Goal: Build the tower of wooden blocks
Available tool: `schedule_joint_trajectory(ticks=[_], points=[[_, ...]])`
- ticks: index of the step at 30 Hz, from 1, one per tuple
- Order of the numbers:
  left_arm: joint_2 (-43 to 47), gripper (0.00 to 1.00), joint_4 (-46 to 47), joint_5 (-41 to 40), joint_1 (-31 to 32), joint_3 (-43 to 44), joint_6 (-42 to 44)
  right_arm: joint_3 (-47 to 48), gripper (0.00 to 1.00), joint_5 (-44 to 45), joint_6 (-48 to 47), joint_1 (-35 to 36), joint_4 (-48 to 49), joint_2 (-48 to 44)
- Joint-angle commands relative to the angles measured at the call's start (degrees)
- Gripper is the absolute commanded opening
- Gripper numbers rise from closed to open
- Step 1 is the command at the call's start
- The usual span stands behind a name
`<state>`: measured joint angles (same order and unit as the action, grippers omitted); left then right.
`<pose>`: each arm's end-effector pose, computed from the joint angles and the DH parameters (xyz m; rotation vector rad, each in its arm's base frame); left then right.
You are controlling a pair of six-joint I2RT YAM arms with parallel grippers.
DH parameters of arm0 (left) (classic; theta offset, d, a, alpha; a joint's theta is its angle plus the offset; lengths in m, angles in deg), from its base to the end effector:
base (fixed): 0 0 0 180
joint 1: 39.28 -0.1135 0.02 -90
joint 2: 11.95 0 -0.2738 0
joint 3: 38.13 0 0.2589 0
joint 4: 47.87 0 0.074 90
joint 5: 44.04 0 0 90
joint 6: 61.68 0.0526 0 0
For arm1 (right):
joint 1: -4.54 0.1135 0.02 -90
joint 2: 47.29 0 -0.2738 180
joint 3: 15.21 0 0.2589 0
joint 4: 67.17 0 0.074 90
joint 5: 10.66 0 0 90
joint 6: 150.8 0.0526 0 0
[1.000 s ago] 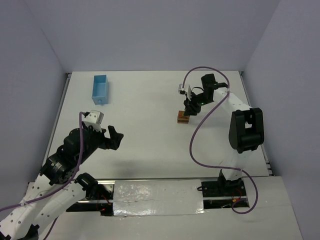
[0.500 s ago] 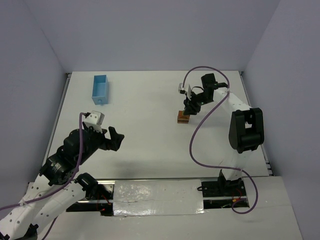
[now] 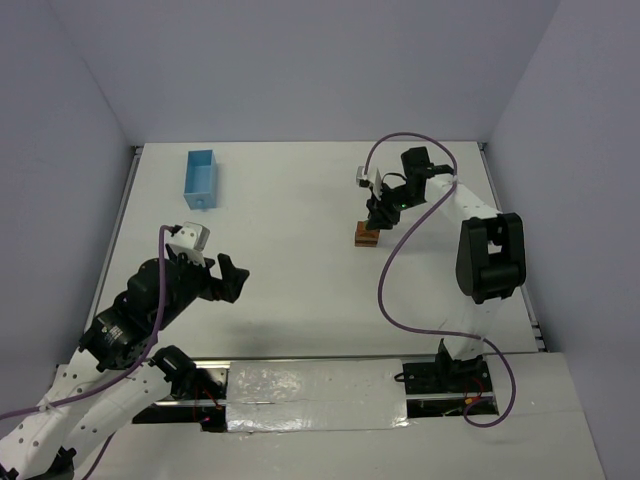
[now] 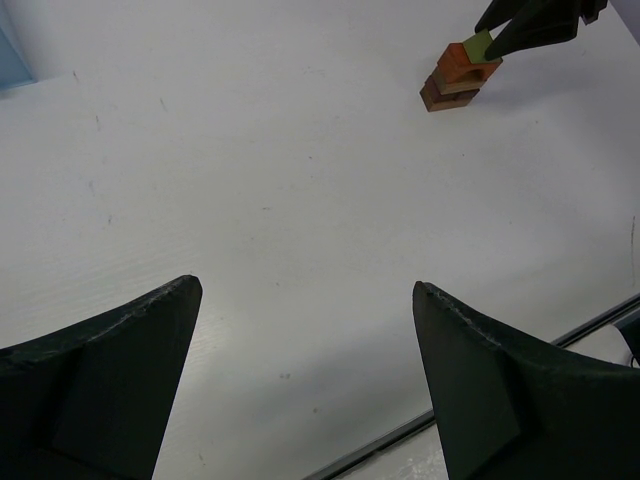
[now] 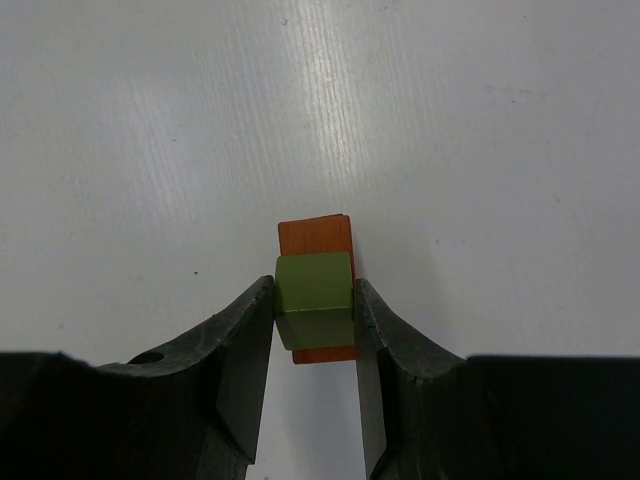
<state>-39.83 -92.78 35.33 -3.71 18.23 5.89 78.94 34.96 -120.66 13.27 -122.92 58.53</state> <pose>0.1082 -0.0655 0.3294 0.0853 1.8843 -0.5290 0.3809 0.0957 0.2215 -1.5028 1.8591 0.6714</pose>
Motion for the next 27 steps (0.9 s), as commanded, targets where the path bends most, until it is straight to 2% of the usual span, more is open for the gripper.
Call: schedule_joint_trajectory(ticks=[1, 11, 27], points=[[0.81, 0.99, 1.89, -0.18, 0.46, -0.07, 0.90, 2.22, 0.28, -0.97, 0.09, 0.23, 1.03, 0.35], [0.72, 0.99, 1.80, -0.18, 0.99, -0.07, 0.90, 1.25, 0.28, -1.15, 1.14, 0.41, 3.50, -0.53], [0.63, 0.99, 1.98, -0.09, 1.34, -0.16, 0.99, 1.96, 0.28, -2.82, -0.18, 1.11, 0.86, 0.79]])
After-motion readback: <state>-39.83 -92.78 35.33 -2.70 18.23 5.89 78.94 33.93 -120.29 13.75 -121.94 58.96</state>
